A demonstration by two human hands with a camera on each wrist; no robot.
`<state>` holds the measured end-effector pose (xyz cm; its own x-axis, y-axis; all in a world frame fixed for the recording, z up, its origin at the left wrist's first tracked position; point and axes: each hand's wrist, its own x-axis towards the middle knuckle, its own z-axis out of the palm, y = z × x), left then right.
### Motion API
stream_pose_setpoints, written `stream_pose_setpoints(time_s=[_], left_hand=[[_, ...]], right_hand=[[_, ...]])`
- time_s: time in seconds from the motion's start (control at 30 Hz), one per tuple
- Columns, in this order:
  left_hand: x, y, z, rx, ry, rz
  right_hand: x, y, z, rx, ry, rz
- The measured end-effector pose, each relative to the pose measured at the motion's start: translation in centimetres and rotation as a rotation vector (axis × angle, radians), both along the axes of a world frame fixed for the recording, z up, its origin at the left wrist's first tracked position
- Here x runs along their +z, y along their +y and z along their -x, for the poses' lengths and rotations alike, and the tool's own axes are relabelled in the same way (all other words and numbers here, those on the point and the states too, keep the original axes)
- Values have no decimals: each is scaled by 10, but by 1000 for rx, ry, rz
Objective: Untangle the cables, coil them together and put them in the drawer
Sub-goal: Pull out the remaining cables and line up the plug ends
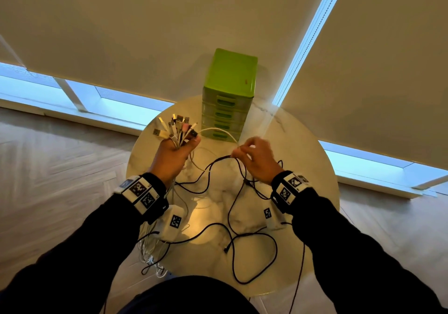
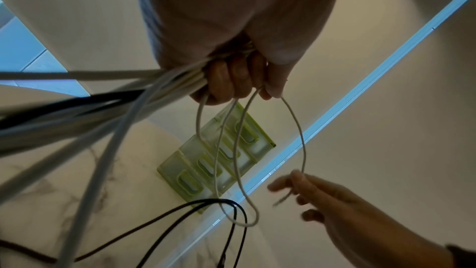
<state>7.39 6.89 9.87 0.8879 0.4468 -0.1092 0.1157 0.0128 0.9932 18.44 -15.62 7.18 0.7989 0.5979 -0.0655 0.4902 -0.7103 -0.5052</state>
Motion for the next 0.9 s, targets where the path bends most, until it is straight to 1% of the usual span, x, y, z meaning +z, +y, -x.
stream_pose_setpoints(time_s=[0.03, 0.07, 0.17, 0.2, 0.27, 0.33, 0.4, 0.43, 0.47, 0.53, 0.6, 0.63, 0.67, 0.7, 0.73, 0.8, 0.83, 0.87, 0.9], left_hand=[[0, -3, 1, -17, 0, -17], [-1, -5, 2, -39, -2, -25], [-2, -12, 7, -136, -6, -21], [-3, -13, 8, -156, -3, -5], [-4, -13, 7, -144, 14, 35], [-6, -6, 4, -61, 36, 62], [-7, 8, -1, 31, 61, 71], [-6, 17, -3, 58, 66, 78], [-5, 24, -5, 72, 58, 88], [-1, 36, -7, 89, 37, 121], [3, 39, -9, 85, 30, 134], [5, 38, -9, 75, 32, 131], [7, 35, -10, 63, 37, 128], [8, 31, -9, 46, 41, 126], [9, 27, -9, 22, 41, 127], [13, 15, -7, -37, 40, 144], [15, 9, -5, -70, 38, 152], [16, 4, -4, -104, 35, 158], [19, 0, -3, -138, 31, 163]], right_hand=[[3, -2, -10, -72, -99, 55], [7, -4, -20, -113, -134, 41], [25, 1, -33, -119, -32, -181], [28, 4, -32, -102, 6, -216], [33, 13, -21, -5, 101, -275], [31, 22, -7, 152, 211, -337], [31, 24, 6, 260, 435, -368], [30, 24, 11, 302, 535, -331], [27, 23, 15, 340, 597, -247], [18, 19, 20, 417, 630, 77], [10, 14, 22, 488, 577, 480], [6, 12, 21, 507, 522, 630], [5, 11, 19, 492, 464, 685], [4, 11, 18, 438, 400, 632], [7, 13, 16, 344, 326, 484], [12, 21, 11, 123, 206, 113], [14, 27, 7, 68, 191, 0], [15, 34, 4, 70, 203, -54], [15, 43, 3, 107, 223, -57]])
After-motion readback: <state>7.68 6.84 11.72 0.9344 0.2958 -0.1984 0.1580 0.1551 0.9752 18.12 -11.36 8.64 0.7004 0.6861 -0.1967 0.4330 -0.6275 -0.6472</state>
